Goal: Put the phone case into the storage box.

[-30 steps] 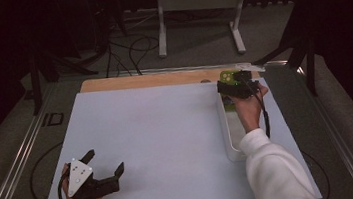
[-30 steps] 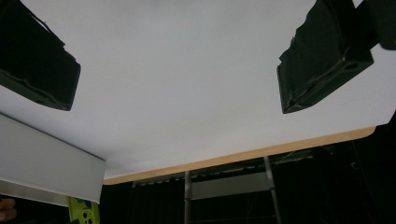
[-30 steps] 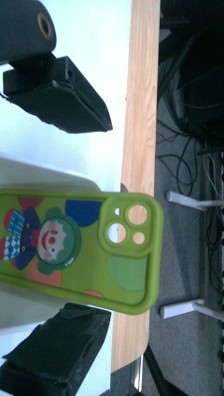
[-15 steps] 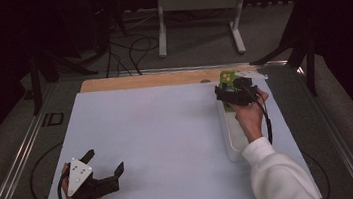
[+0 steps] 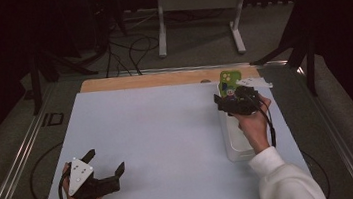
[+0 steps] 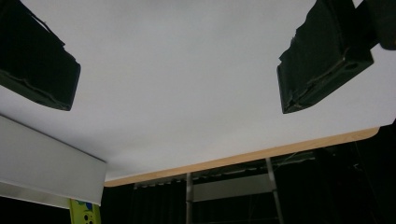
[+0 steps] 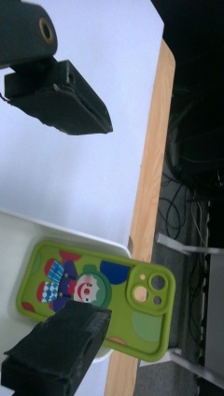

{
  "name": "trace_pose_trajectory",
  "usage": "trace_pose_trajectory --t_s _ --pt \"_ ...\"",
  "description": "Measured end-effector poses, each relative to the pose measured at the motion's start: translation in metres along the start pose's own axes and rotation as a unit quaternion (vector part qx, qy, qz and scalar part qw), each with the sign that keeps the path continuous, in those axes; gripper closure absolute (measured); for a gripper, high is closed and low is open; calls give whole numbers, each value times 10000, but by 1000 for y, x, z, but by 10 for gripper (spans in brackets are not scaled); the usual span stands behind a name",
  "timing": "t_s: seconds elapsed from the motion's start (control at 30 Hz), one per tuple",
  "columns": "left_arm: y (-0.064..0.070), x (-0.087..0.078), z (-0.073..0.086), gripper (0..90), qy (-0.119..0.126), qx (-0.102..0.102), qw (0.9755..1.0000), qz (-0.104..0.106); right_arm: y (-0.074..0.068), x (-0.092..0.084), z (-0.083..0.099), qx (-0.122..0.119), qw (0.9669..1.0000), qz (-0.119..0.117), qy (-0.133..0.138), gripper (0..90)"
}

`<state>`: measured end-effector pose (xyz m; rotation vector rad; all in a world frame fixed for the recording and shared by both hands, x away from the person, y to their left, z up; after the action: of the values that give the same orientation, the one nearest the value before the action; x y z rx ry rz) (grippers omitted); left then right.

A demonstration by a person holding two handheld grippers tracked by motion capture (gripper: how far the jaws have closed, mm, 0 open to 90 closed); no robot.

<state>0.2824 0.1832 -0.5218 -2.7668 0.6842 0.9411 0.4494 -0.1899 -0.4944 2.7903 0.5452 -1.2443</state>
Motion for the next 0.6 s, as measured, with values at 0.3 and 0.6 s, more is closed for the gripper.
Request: trace_pose_trajectory --t_s 0.3,0.6 --pt "-1 0 0 2 -7 -18 10000 -5 -16 -22 13 -296 9992 -181 208 98" --pt "0 0 -1 2 -41 11 10000 -6 -32 -40 33 -461 9973 -449 366 105"
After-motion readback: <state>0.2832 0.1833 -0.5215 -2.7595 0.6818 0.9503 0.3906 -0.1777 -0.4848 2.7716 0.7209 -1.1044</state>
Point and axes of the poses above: each handheld gripper's, and its own axes: x roughly forward along the jaws, z roughly out of its underside, y roughly to its right, the point moved 10 cm from there along x, roughly forward along the jaws, and after that the axes turned 15 degrees about -y, right-handed, at the moved point
